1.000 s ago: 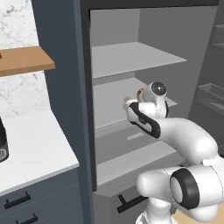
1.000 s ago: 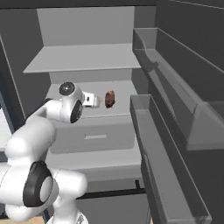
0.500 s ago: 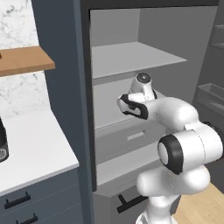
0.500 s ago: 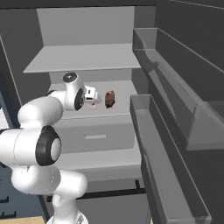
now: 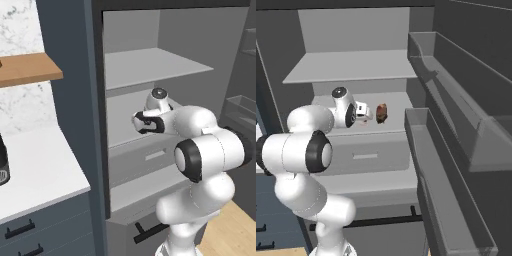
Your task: Place one garlic and one steak in each tupperware on the nearby counter, to pack two identical lunches.
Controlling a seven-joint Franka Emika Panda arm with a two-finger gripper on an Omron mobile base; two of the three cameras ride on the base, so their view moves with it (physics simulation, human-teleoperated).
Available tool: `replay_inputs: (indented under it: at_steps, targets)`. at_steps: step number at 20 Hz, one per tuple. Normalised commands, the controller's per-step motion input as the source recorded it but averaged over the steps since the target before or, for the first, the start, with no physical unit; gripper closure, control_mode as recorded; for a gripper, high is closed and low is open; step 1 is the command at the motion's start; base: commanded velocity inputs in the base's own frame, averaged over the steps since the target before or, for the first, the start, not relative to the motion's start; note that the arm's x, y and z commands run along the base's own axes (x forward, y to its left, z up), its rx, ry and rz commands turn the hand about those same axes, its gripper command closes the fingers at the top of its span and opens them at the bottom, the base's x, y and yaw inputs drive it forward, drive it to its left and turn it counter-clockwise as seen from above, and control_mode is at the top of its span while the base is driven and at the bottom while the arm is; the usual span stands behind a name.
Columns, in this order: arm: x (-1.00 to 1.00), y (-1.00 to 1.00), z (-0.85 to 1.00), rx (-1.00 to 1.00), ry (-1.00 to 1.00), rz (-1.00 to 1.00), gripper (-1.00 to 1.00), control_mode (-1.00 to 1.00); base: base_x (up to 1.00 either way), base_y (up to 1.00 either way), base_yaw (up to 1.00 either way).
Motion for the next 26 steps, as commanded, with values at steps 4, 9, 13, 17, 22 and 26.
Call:
replay_inputs:
  at_steps: [4, 9, 13, 17, 22, 26]
  targets:
    - [0.41, 0.00, 0.00, 0.00, 0.14, 0.00, -1.00, -1.00, 0.00, 0.00, 0.00]
    - [0.50, -0.03, -0.11, 0.00, 0.16, 0.00, -1.00, -1.00, 0.00, 0.00, 0.00]
    - [0.26, -0.06, -0.29, 0.00, 0.03, 0.00, -1.00, -1.00, 0.00, 0.00, 0.00]
    - [-0.02, 0.00, -0.43, 0.00, 0.00, 0.00, -1.00, -1.00, 0.00, 0.00, 0.00]
    - [-0.08, 0.00, -0.45, 0.00, 0.00, 0.00, -1.00, -1.00, 0.00, 0.00, 0.00]
    - [0.00, 0.00, -0.45, 0.00, 0.00, 0.00, -1.00, -1.00, 0.00, 0.00, 0.00]
